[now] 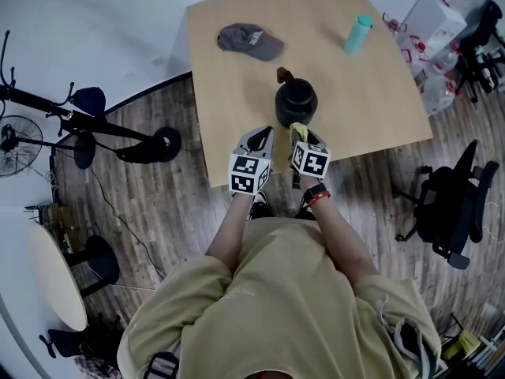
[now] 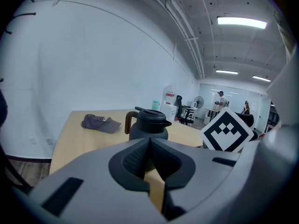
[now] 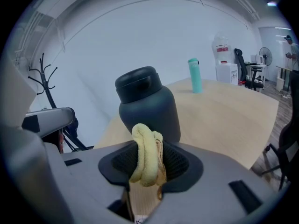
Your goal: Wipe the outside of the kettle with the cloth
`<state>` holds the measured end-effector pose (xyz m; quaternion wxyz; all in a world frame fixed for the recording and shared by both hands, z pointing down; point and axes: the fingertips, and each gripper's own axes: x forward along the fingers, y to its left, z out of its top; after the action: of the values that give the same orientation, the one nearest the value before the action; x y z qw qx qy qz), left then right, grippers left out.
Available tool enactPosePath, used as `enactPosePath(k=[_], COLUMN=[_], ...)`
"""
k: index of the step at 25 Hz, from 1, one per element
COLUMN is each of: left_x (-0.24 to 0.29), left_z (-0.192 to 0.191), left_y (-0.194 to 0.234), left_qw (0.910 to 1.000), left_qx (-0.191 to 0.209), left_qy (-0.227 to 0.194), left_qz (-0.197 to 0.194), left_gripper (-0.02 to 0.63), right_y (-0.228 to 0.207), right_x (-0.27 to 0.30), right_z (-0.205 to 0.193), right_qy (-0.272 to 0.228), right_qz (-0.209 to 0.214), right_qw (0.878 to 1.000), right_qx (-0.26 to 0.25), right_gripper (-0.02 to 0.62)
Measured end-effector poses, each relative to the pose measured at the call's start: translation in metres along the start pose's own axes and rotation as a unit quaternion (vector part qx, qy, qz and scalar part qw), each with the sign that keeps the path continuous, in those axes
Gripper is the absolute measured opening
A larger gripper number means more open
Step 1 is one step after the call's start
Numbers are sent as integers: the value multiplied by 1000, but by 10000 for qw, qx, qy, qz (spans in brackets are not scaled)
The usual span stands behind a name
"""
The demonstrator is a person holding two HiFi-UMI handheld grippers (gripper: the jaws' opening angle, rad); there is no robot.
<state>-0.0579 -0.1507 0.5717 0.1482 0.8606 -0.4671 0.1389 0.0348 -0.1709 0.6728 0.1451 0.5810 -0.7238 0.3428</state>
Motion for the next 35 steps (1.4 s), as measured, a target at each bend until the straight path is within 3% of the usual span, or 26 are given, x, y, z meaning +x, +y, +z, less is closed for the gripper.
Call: enactPosePath(k=[17, 25, 35], left_x=[10, 23, 35], left_z=[4, 8, 9], left_y=[-16, -17, -17], left_qw=[9997, 9994, 9989], left_qx=[-19, -3, -6], left_qy=[-61, -71, -10], left_qz=[226, 353, 472], left_gripper=[25, 25, 25], right_y=[-49, -82, -106], right_x=[3, 14, 47], right_z=[5, 25, 66], right_qy=[59, -50, 32], right_qz=[-223, -324, 178], right_qw=[9996, 9994, 9988], right_qx=[-135, -57, -464], right_gripper=[156, 155, 153])
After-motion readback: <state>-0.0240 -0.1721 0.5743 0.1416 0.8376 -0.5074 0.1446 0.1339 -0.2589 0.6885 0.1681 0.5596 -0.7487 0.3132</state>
